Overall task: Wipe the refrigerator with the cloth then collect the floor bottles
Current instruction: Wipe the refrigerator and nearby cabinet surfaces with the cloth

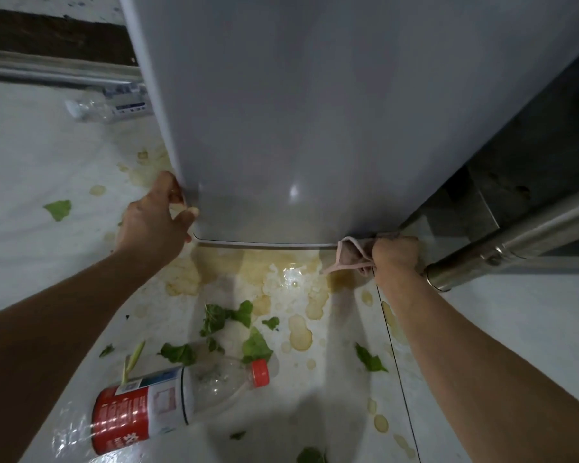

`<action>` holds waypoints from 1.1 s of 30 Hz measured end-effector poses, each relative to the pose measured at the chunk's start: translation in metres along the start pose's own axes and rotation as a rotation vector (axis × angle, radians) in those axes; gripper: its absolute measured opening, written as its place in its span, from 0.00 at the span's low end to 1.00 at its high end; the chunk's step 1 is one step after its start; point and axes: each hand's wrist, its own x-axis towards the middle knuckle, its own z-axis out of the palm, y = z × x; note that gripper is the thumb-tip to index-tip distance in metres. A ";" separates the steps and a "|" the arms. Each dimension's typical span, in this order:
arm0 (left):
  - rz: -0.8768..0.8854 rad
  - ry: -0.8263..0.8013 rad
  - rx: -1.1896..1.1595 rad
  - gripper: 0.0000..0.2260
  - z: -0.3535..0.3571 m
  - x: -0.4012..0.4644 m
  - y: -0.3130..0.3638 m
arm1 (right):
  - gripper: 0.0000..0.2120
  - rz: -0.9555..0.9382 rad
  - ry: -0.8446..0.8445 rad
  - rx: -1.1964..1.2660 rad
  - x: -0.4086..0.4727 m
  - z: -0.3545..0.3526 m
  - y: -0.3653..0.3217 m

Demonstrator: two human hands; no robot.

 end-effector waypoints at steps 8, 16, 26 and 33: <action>0.010 -0.004 0.028 0.08 -0.004 0.000 0.003 | 0.14 -0.113 0.149 -0.064 -0.051 0.054 0.005; 0.090 -0.181 0.144 0.10 -0.025 -0.001 0.000 | 0.10 -0.216 -0.005 -0.074 -0.113 0.101 0.002; 0.170 -0.335 0.258 0.26 -0.054 -0.017 -0.018 | 0.05 -0.325 -0.339 -0.293 -0.178 0.139 -0.015; 0.087 -0.375 0.327 0.26 -0.093 -0.023 -0.027 | 0.09 -0.620 -0.444 -0.548 -0.191 0.109 -0.034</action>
